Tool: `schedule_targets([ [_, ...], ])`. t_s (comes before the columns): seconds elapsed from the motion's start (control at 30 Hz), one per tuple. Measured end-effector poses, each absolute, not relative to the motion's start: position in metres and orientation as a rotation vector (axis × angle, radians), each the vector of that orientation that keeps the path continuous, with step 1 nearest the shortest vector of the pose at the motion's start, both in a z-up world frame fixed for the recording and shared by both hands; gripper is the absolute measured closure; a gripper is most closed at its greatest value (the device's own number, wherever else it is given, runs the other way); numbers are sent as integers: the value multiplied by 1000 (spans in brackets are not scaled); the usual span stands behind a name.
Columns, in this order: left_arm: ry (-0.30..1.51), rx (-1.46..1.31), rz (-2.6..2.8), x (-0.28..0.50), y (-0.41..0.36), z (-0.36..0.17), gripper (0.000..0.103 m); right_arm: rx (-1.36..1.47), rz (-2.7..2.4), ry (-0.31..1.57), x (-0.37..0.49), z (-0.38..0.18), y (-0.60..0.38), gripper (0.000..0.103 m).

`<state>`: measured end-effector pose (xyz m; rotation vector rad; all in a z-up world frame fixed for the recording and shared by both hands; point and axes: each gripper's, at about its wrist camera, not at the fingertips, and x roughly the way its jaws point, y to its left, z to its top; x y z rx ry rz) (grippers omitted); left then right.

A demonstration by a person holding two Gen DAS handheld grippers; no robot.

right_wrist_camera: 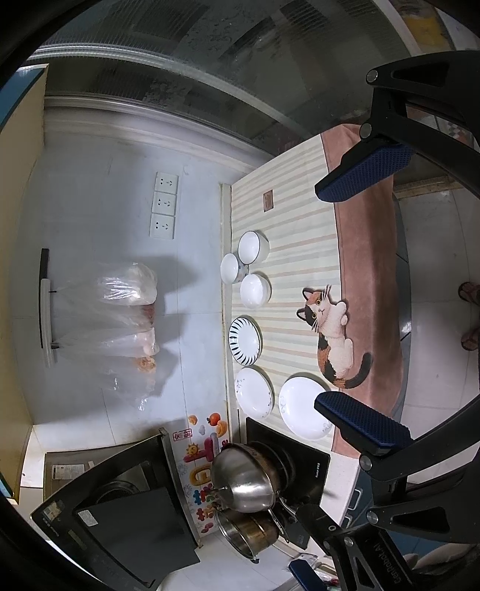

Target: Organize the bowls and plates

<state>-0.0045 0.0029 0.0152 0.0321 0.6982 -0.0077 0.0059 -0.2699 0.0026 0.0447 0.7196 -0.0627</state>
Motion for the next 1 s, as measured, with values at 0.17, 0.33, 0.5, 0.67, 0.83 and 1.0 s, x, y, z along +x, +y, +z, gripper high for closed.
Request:
schedule_targets([
  [0.17,697,34,-8,-5,4,15,0,48,-63,720,6,2,-269,0],
  [0.33,691,33,-2,-10,6,19,0,48,-60,716,0,5,-269,0],
  [0.5,685,31,-1,-19,11,21,0,49,-56,712,-9,9,-269,0],
  [0.67,683,32,-1,-20,11,22,0,48,-58,712,-10,11,-268,0],
  [0.83,683,30,-1,-20,10,21,0,49,-59,710,-12,14,-267,0],
  [1.0,683,31,0,-20,10,21,0,47,-58,708,-15,17,-267,0],
])
